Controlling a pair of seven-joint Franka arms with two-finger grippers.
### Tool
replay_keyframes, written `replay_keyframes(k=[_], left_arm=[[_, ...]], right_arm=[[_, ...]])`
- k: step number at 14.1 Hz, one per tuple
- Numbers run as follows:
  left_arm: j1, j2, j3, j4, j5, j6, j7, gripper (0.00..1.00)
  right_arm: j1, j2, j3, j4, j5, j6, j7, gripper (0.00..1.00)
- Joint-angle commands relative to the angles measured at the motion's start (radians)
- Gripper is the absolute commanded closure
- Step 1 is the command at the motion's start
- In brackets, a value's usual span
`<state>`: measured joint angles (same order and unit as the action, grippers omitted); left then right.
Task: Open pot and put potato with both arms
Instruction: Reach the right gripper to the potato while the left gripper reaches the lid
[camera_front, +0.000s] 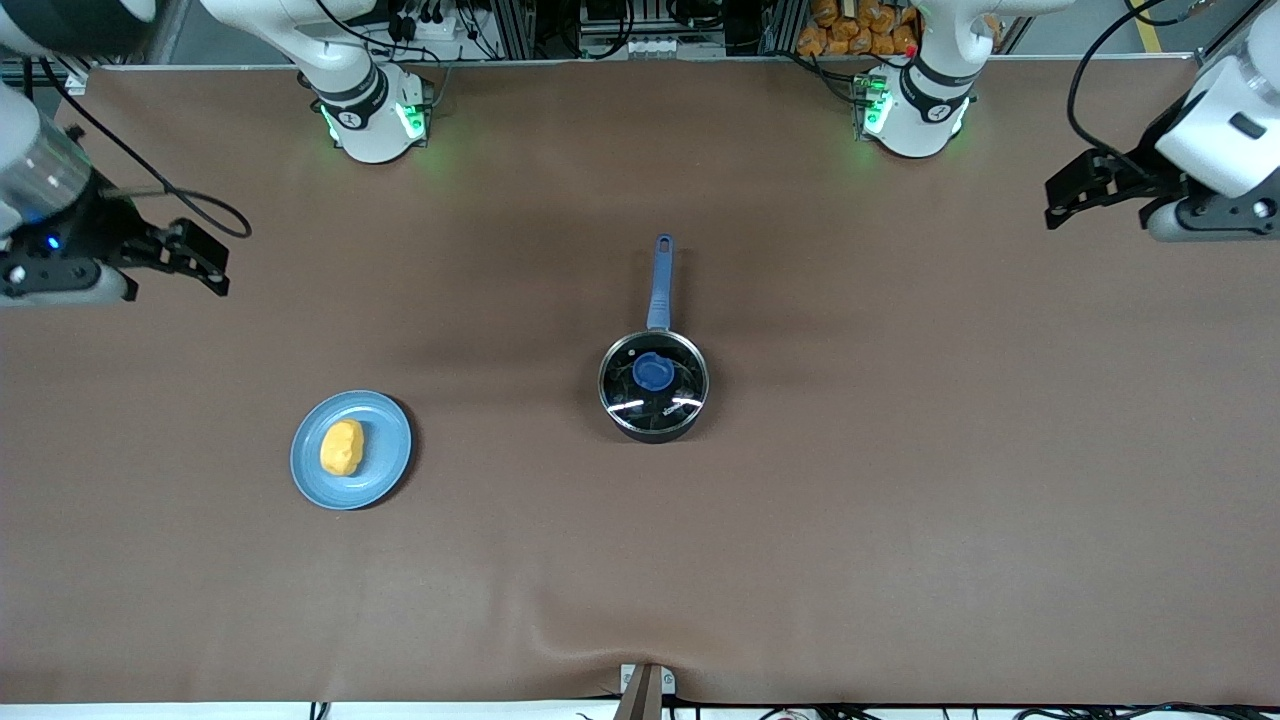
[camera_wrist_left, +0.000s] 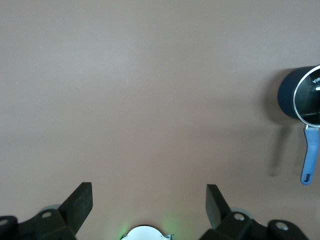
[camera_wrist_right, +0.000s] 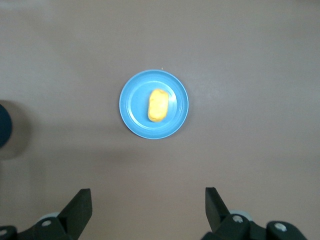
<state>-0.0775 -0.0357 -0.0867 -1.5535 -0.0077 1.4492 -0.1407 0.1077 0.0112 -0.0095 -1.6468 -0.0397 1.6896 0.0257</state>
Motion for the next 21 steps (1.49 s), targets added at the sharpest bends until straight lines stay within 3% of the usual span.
replay_keyframes(k=[1, 5, 7, 11, 14, 17, 21], left_arm=[[-0.007, 0.066, -0.047, 0.03, -0.015, 0.008, -0.072, 0.0], [-0.039, 0.175, -0.131, 0.044, -0.055, 0.075, -0.248, 0.0], [-0.085, 0.236, -0.151, 0.079, -0.061, 0.131, -0.338, 0.0], [-0.209, 0.347, -0.148, 0.113, -0.052, 0.271, -0.509, 0.0], [-0.304, 0.434, -0.142, 0.127, -0.026, 0.411, -0.663, 0.0], [-0.369, 0.543, -0.137, 0.211, -0.009, 0.447, -0.825, 0.0], [-0.416, 0.609, -0.134, 0.222, 0.015, 0.528, -0.887, 0.0]], right_arm=[[-0.013, 0.061, 0.005, -0.053, -0.002, 0.111, -0.02, 0.0], [-0.032, 0.139, 0.005, -0.096, 0.011, 0.245, -0.007, 0.0], [-0.062, 0.185, 0.005, -0.102, 0.075, 0.291, -0.007, 0.0], [-0.079, 0.26, 0.005, -0.137, 0.101, 0.395, -0.007, 0.0], [-0.076, 0.303, 0.003, -0.224, 0.1, 0.583, -0.01, 0.0], [-0.074, 0.375, 0.003, -0.243, 0.1, 0.676, -0.023, 0.0], [-0.068, 0.452, 0.003, -0.252, 0.096, 0.763, -0.033, 0.0]])
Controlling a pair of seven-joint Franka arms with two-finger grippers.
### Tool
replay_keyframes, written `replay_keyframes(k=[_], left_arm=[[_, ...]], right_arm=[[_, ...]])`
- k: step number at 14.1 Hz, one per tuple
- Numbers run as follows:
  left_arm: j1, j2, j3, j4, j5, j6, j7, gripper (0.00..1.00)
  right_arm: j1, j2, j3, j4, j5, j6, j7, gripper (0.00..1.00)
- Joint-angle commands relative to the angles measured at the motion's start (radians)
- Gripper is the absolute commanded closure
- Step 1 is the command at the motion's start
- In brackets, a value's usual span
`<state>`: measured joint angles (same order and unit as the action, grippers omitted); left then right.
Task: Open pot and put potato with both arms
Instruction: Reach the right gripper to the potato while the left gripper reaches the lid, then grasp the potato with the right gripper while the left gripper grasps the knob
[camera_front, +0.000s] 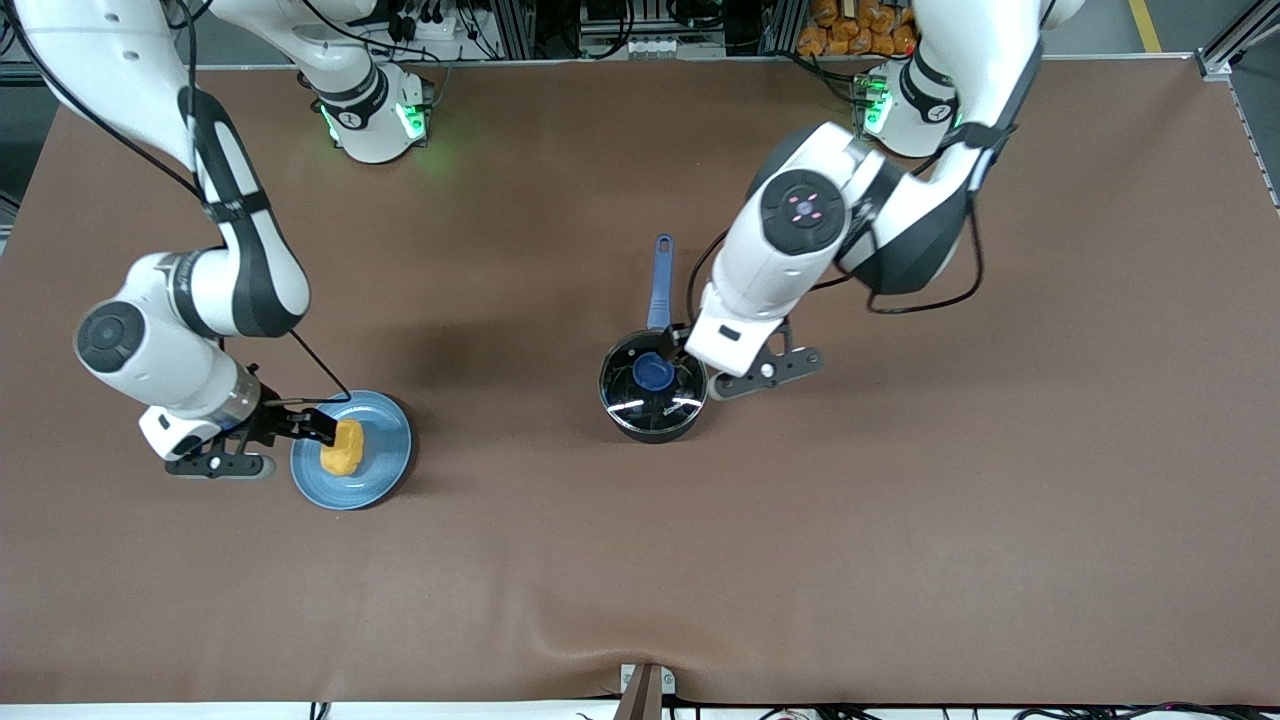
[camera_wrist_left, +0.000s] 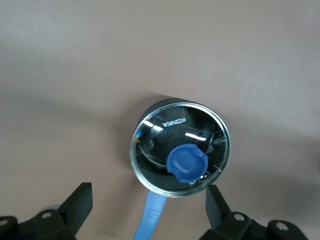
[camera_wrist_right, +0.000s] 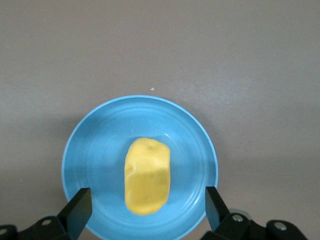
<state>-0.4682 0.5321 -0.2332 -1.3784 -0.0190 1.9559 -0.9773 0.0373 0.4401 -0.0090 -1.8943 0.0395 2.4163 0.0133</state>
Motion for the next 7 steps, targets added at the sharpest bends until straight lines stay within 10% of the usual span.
replay_keyframes(k=[1, 7], left_arm=[[-0.029, 0.058, 0.012, 0.047, 0.027, 0.04, -0.134, 0.0], [-0.11, 0.13, 0.034, 0.047, 0.111, 0.087, -0.639, 0.0]], right_arm=[[0.004, 0.044, 0.003, -0.005, 0.017, 0.062, -0.019, 0.0], [0.01, 0.15, 0.004, -0.034, 0.014, 0.23, -0.021, 0.0]])
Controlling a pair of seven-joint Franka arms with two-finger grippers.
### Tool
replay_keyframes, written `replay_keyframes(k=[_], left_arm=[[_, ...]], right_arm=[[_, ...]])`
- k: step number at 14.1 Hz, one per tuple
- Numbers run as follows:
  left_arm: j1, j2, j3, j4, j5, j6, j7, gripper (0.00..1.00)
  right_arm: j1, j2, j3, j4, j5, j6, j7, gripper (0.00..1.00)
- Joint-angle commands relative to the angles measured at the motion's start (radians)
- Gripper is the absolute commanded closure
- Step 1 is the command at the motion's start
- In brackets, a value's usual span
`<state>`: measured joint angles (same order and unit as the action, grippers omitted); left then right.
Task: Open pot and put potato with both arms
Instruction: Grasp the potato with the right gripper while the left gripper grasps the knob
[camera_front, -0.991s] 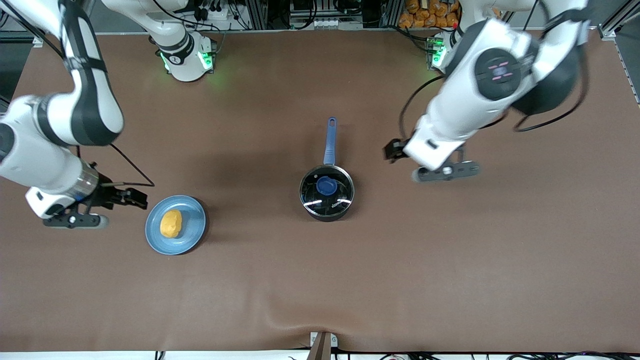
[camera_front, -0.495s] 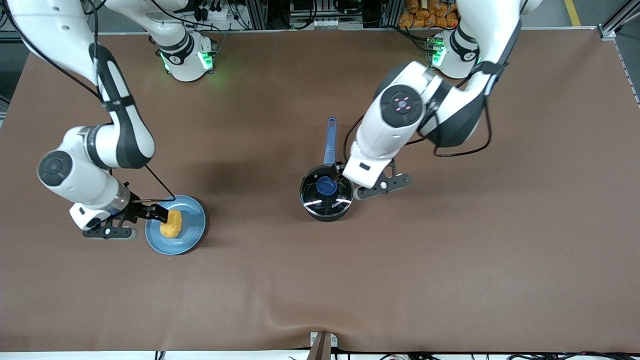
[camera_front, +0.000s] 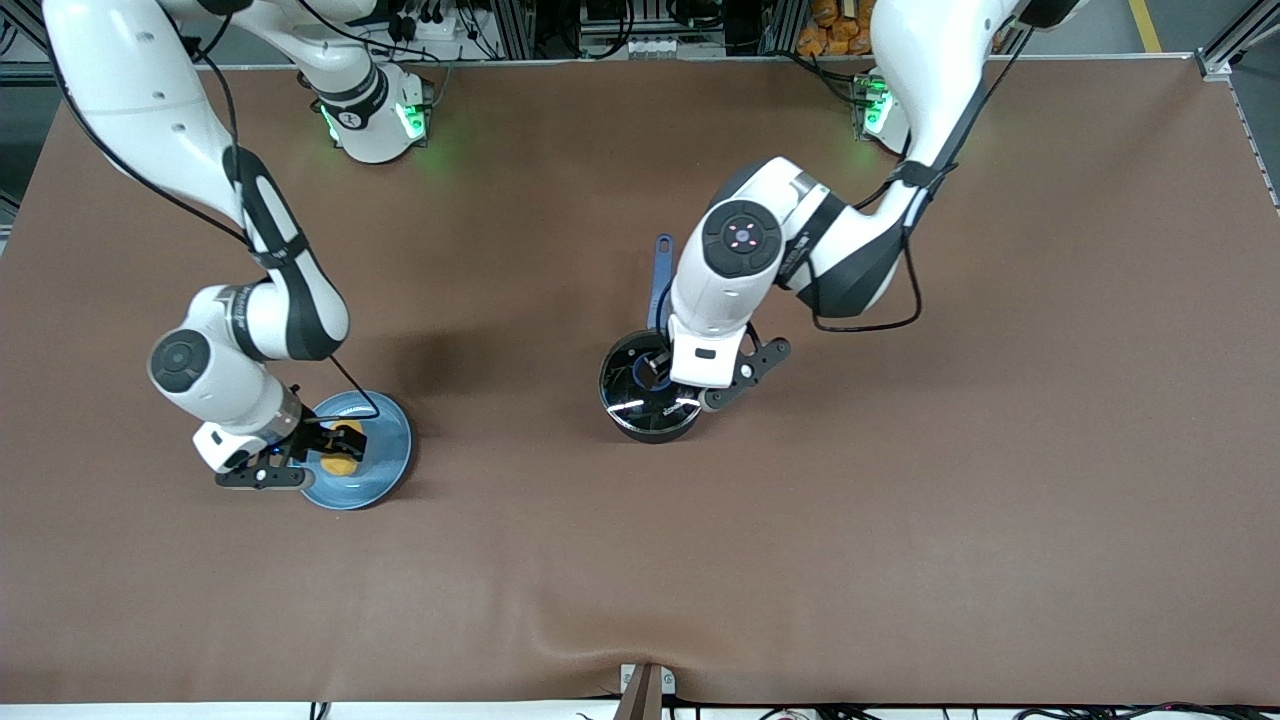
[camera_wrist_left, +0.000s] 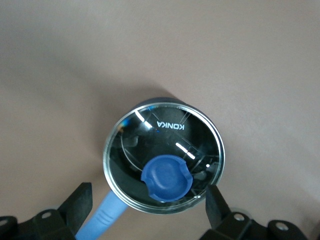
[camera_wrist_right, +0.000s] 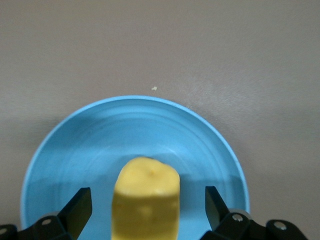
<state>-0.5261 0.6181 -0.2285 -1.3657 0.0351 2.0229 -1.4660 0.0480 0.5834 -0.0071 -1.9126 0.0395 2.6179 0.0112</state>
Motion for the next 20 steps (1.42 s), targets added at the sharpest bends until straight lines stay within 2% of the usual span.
replay_keyframes(k=[1, 2, 3, 4, 5, 6, 7, 10, 14, 20], left_arm=[[-0.078, 0.052, 0.046, 0.034, 0.072, 0.022, -0.21, 0.0], [-0.089, 0.058, 0.054, 0.034, 0.074, 0.022, -0.243, 0.0], [-0.089, 0.064, 0.055, 0.034, 0.072, 0.023, -0.282, 0.0], [-0.089, 0.074, 0.055, 0.036, 0.072, 0.04, -0.337, 0.0], [-0.091, 0.08, 0.055, 0.036, 0.071, 0.069, -0.368, 0.0], [-0.109, 0.09, 0.057, 0.036, 0.074, 0.079, -0.381, 0.0], [-0.115, 0.097, 0.061, 0.036, 0.075, 0.082, -0.387, 0.0], [-0.115, 0.104, 0.083, 0.037, 0.072, 0.147, -0.393, 0.0], [-0.115, 0.112, 0.084, 0.034, 0.072, 0.157, -0.381, 0.0], [-0.115, 0.13, 0.084, 0.034, 0.072, 0.157, -0.366, 0.0]], right_arm=[[0.0, 0.009, 0.003, -0.017, 0.014, 0.03, -0.017, 0.0], [0.001, 0.007, 0.003, -0.022, 0.014, 0.03, -0.017, 0.0], [0.001, 0.007, 0.004, -0.023, 0.014, 0.03, -0.017, 0.05], [0.0, 0.004, 0.004, -0.023, 0.014, 0.028, -0.017, 0.39], [0.0, 0.0, 0.004, -0.023, 0.014, 0.022, -0.017, 0.65], [0.0, -0.007, 0.004, -0.023, 0.014, 0.019, -0.016, 0.85], [0.0, -0.016, 0.006, -0.023, 0.014, 0.01, -0.013, 0.99], [0.001, -0.112, 0.006, -0.02, 0.014, -0.102, -0.013, 1.0], [0.007, -0.227, 0.007, -0.014, 0.014, -0.223, -0.01, 1.0], [0.004, -0.229, 0.006, -0.017, 0.014, -0.223, -0.016, 1.0]])
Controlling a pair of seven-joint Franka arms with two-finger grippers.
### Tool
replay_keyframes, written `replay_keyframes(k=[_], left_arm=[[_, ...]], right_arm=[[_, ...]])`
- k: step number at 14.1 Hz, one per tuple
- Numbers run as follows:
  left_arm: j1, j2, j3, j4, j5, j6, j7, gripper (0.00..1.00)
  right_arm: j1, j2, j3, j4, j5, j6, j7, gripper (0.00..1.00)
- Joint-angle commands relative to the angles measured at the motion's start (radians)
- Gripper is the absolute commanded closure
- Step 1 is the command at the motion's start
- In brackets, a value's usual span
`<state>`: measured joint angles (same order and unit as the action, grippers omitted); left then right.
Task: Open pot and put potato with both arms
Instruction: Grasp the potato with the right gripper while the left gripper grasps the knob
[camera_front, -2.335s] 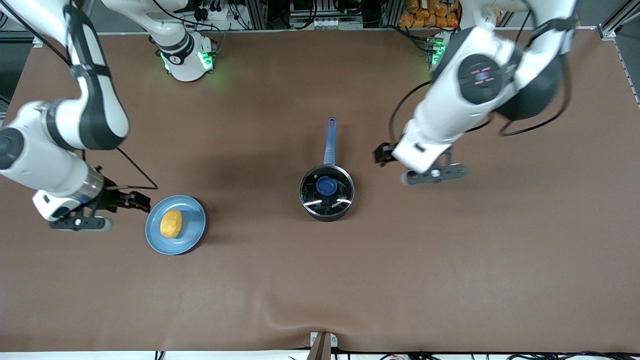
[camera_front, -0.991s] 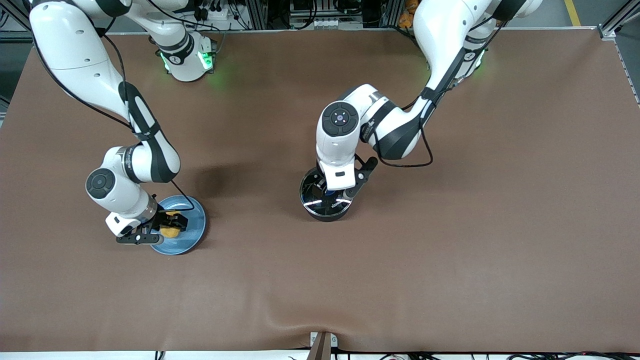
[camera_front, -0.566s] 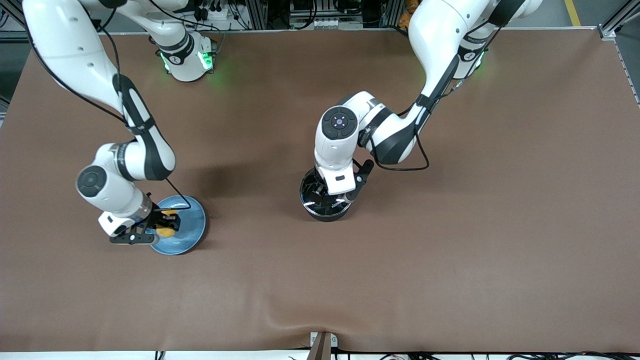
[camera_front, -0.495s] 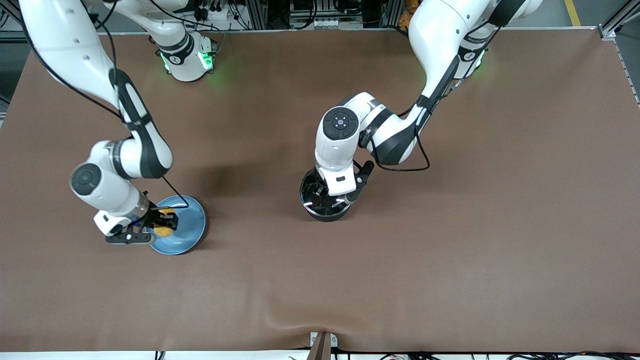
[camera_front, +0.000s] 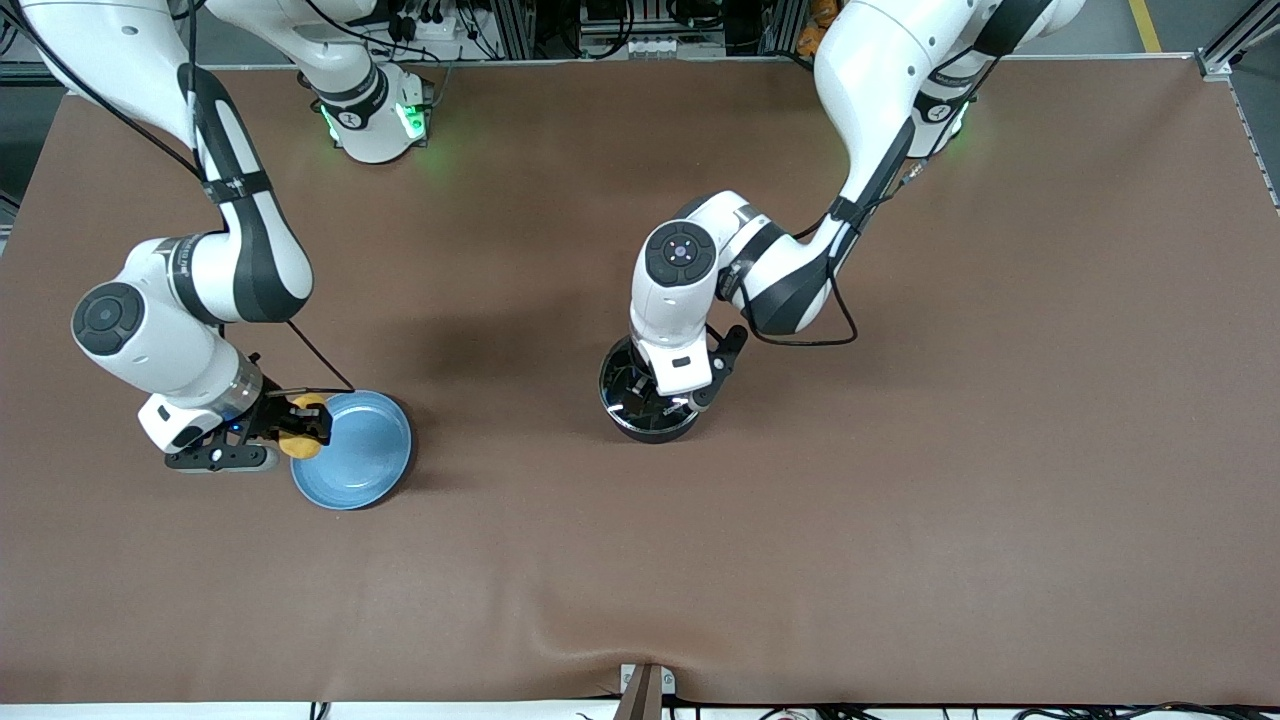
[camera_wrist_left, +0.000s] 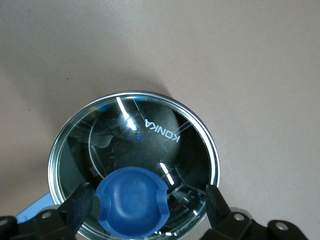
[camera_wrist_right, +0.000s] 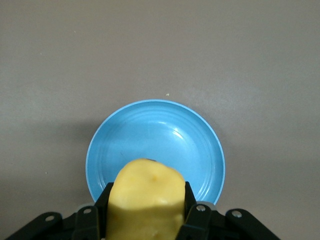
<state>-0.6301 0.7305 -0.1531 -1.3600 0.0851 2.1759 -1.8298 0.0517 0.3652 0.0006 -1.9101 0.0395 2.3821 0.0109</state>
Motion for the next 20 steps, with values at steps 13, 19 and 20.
replay_keyframes(k=[13, 19, 20], left_arm=[[-0.011, 0.027, 0.009, 0.027, 0.022, 0.004, 0.027, 0.14], [-0.011, 0.035, 0.007, 0.028, 0.019, 0.01, 0.027, 0.49], [-0.01, 0.033, 0.007, 0.028, 0.019, 0.01, 0.027, 0.67]], right_arm=[[-0.003, -0.008, -0.002, -0.018, 0.014, 0.016, -0.017, 1.0], [-0.003, -0.008, -0.002, -0.018, 0.014, 0.016, -0.017, 1.0], [-0.003, -0.008, -0.002, -0.018, 0.014, 0.014, -0.017, 1.0]])
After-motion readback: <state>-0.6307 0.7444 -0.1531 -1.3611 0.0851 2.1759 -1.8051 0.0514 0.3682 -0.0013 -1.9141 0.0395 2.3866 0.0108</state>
